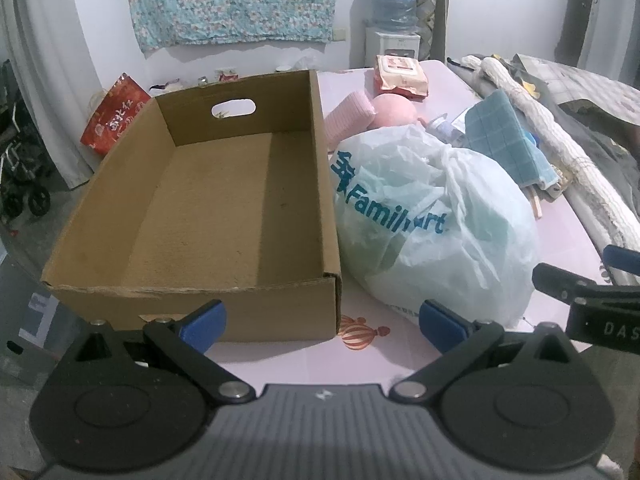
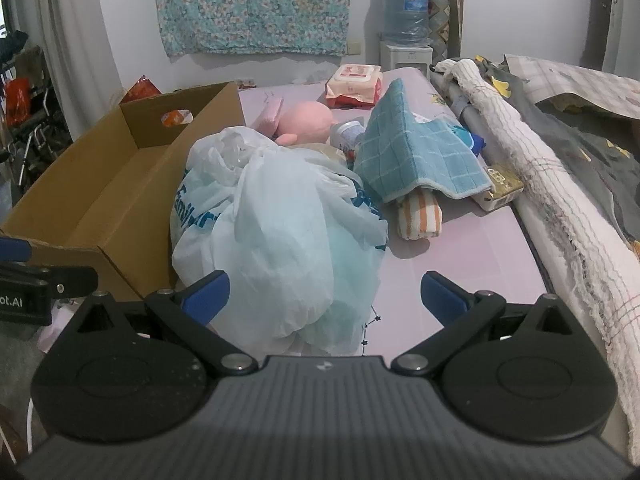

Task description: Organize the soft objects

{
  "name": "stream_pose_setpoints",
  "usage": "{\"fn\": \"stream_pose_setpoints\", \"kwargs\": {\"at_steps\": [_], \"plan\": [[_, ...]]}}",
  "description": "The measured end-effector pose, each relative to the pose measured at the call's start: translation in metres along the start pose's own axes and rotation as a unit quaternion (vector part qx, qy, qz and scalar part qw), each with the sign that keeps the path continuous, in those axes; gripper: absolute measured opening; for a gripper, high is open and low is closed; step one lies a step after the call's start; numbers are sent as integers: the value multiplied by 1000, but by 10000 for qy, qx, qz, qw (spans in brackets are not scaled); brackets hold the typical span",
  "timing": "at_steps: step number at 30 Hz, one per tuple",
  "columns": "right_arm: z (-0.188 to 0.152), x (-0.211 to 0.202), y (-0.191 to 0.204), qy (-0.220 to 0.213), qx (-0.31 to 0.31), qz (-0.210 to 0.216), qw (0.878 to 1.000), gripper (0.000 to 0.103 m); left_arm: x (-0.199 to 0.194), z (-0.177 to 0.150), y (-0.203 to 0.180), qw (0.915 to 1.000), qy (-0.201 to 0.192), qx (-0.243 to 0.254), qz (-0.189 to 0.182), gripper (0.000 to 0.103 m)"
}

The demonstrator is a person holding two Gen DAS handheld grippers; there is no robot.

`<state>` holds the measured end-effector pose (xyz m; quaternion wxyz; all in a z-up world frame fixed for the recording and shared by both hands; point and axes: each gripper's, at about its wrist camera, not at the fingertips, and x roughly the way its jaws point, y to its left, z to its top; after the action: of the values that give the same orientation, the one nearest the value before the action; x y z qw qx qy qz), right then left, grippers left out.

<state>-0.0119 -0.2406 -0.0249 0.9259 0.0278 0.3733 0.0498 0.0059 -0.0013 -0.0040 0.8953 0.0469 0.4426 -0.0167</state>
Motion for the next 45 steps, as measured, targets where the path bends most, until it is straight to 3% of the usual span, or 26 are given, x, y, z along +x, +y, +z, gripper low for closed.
{"fn": "stream_pose_setpoints", "kwargs": {"at_steps": [45], "plan": [[3, 2, 2, 24, -68, -51, 10000, 102, 5, -2, 3, 9999, 59, -110, -40, 103]]}}
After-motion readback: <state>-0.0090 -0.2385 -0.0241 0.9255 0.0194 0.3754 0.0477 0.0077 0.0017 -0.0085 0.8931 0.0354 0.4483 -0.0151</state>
